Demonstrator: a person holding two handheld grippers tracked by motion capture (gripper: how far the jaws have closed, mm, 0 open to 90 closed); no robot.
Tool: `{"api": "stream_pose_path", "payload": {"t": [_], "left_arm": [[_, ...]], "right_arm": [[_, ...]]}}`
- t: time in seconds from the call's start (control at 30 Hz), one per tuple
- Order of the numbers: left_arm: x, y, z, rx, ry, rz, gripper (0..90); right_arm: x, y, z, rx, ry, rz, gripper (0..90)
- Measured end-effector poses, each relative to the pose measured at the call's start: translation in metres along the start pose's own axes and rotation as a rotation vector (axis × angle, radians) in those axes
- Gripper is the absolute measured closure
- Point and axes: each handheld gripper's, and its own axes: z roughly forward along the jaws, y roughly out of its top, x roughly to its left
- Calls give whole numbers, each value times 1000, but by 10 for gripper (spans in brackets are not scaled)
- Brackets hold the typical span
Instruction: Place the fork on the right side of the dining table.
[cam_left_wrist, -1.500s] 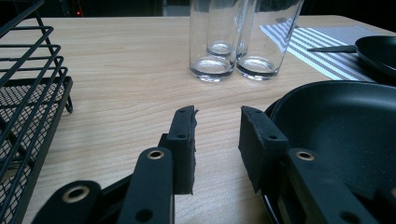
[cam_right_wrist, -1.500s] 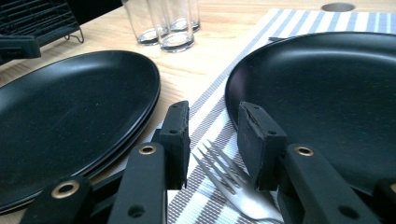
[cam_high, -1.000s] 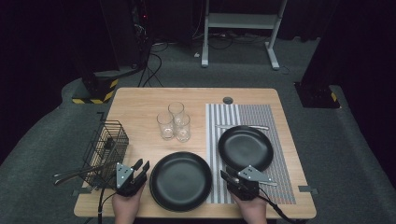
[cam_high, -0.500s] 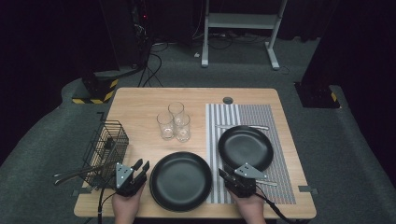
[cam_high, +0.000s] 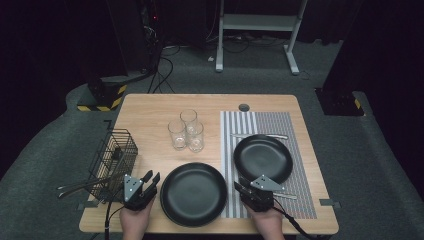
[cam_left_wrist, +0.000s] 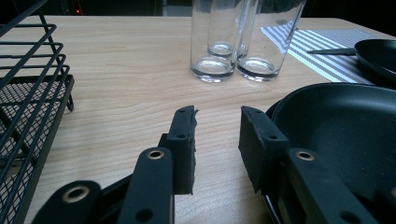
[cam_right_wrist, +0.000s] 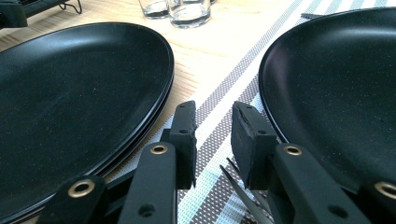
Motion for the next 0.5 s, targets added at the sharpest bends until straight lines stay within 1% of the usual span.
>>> {"api": "stream_pose_path", "payload": {"t": [0.5], "left_arm": [[0,0,0,-1,-1,0,662]], "right_arm": [[2,-2,-3,-4,8,1,706]]}}
